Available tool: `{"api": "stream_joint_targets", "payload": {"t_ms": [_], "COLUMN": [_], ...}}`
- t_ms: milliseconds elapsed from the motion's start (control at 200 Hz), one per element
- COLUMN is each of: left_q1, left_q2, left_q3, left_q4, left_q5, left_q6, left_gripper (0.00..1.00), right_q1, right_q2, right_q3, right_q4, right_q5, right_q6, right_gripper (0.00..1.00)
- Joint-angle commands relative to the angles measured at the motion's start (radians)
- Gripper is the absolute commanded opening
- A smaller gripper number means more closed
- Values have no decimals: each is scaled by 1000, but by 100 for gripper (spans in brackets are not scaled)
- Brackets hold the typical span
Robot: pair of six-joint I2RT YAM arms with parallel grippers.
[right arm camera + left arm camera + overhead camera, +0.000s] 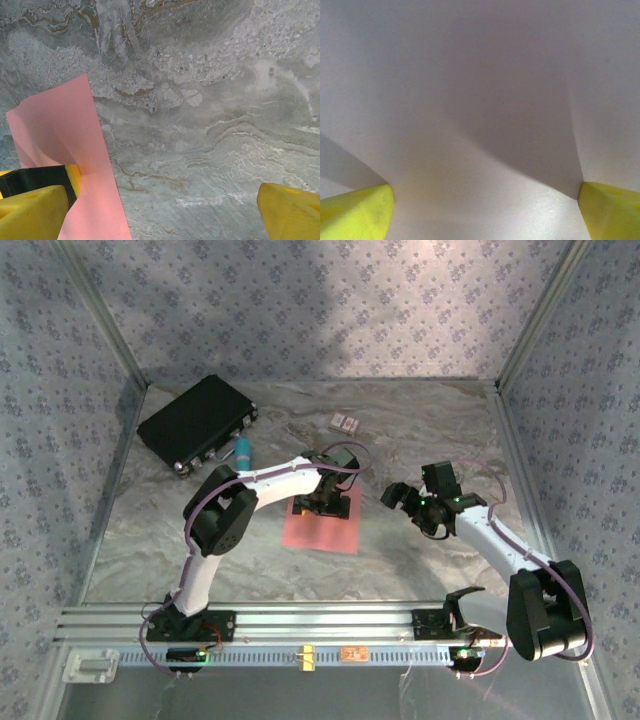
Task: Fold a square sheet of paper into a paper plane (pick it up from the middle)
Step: First fold the square sheet of paper in half at the center of the table.
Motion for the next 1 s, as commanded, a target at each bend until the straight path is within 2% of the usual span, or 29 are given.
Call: {"api": "stream_joint_targets", "payload": {"t_ms": [0, 135, 245, 395, 600, 800, 994], "left_q1": [-5, -5, -6, -7, -6, 0, 47], "left_q2": [47, 34, 15, -15, -58, -119, -204], "left_q3": [-44, -43, -48, -65, -87, -98, -175], "left_q4": [10, 14, 18, 52, 93, 117, 214], "left_q5": [38, 28, 10, 11, 11, -21, 53], "left_q6": [14, 23, 24, 22, 27, 19, -15], "left_gripper": [94, 92, 86, 74, 54, 44, 39], "right_q1": [6, 9, 14, 41, 43, 32, 24], "right_q2": [-7, -20, -46, -113, -159, -187, -258], "right_q3": [5, -4, -7, -16, -16, 3, -46], "right_q4": [-17, 2, 16, 16, 18, -50, 13], "right_q5": [1, -6, 12, 106, 160, 255, 268], "right_q6": [-5, -11, -8, -8, -31, -10, -10], "right_gripper": [99, 99, 99, 99, 99, 99, 99]}}
